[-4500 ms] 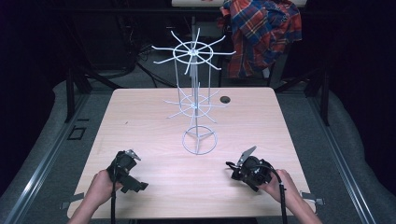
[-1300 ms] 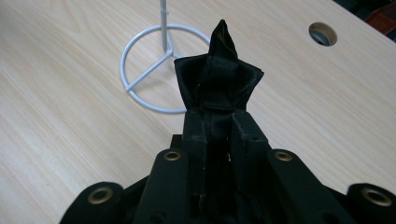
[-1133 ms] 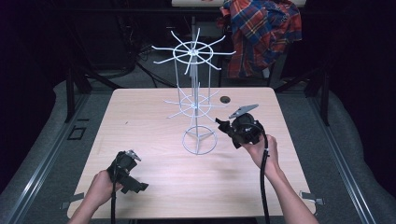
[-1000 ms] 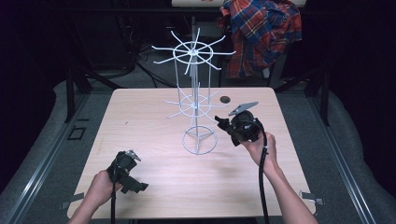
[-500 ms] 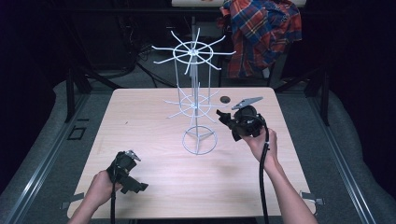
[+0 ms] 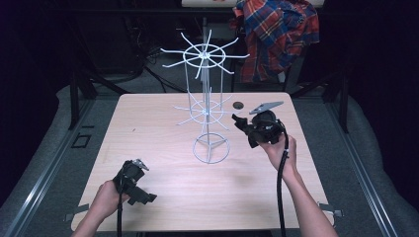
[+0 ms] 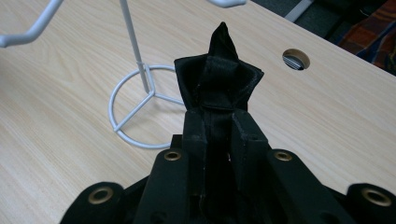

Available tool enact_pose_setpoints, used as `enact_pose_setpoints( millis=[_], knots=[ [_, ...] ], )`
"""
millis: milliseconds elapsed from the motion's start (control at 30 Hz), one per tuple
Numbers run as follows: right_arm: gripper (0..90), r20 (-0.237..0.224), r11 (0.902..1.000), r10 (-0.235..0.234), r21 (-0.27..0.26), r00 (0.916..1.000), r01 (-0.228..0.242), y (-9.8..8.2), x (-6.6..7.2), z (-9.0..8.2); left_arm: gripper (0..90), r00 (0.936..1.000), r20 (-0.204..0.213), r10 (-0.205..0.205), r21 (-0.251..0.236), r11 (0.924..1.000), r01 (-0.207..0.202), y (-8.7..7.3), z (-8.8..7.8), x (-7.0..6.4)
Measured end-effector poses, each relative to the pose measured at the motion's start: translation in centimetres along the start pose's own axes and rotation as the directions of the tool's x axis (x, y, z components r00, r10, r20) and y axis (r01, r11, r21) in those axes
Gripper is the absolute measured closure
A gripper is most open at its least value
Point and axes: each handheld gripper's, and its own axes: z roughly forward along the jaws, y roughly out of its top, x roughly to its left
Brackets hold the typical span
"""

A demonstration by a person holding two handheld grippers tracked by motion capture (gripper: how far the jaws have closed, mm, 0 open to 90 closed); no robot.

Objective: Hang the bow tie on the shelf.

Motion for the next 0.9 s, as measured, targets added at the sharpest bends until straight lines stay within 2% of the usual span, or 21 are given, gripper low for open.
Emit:
enact_pose_setpoints(
  millis=[267,733,900],
  knots=[
    [77.3,0.01,0.9997,0.016,-0.021,0.9998,-0.015,0.0,-0.6,-0.9,0.0,1.0,0.001,0.0,0.001,1.0,0.0,0.0,0.0,0.0],
    [77.3,0.018,0.9946,0.056,-0.089,0.9982,-0.054,0.1,-1.8,-3.1,0.0,1.0,-0.003,-0.001,0.008,1.0,0.001,0.0,0.0,-0.1],
    [77.3,0.018,0.9942,0.048,-0.097,0.9987,-0.046,0.2,-1.7,-3.6,0.0,1.0,-0.004,0.002,0.012,0.9999,-0.002,0.0,0.1,-0.1]
  ],
)
